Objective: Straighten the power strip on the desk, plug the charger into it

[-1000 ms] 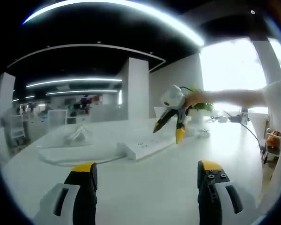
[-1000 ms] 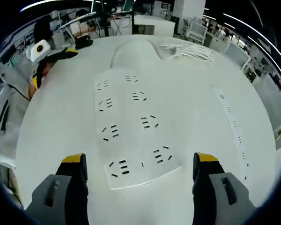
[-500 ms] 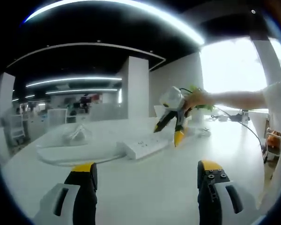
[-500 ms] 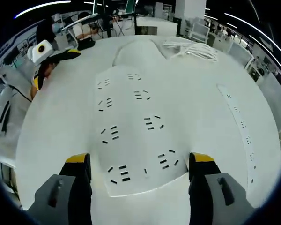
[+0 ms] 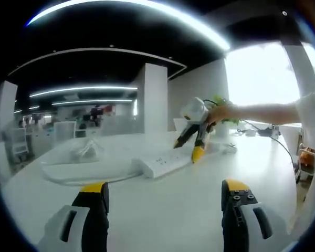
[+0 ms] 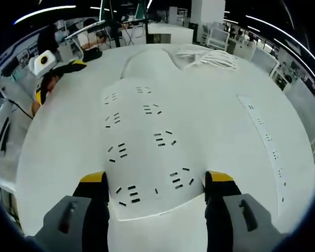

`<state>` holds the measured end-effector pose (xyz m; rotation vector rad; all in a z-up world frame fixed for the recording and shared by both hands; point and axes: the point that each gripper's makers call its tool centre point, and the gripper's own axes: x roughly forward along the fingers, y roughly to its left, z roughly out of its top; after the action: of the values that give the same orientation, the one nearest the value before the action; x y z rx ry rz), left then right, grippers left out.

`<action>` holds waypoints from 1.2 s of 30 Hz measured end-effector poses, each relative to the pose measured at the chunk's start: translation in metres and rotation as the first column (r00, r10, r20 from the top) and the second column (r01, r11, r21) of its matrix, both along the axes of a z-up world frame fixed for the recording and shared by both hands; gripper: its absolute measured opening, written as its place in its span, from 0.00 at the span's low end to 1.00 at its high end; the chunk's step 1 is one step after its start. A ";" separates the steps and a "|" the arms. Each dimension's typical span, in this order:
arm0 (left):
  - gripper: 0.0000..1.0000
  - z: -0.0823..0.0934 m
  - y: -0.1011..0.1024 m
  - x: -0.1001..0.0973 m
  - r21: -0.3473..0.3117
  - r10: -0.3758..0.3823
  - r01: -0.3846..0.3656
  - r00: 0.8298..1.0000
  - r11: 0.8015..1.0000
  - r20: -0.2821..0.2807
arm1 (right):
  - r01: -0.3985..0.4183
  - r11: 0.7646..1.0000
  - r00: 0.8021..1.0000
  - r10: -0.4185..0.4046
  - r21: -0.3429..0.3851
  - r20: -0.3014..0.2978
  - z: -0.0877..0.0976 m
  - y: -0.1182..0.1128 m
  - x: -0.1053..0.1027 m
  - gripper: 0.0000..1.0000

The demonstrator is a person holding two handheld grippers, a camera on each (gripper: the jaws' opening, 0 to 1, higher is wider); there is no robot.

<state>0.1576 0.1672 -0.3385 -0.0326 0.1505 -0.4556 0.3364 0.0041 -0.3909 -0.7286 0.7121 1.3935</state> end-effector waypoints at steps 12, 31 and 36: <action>0.91 0.001 -0.002 0.001 -0.002 -0.004 0.004 1.000 1.000 0.003 | 0.042 0.998 0.999 -0.042 0.052 0.014 0.003 -0.001 0.000 0.73; 0.91 0.003 -0.005 0.000 -0.001 -0.010 0.010 1.000 1.000 0.008 | 0.152 0.982 0.988 -0.156 0.113 0.025 0.006 -0.005 0.008 0.73; 0.91 0.004 -0.004 0.000 -0.001 -0.009 0.009 1.000 1.000 0.011 | 0.190 0.976 0.981 -0.194 0.104 0.024 0.006 -0.007 0.010 0.73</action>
<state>0.1578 0.1628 -0.3342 -0.0303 0.1399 -0.4646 0.3464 -0.0033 -0.3853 -0.5865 0.6625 1.2287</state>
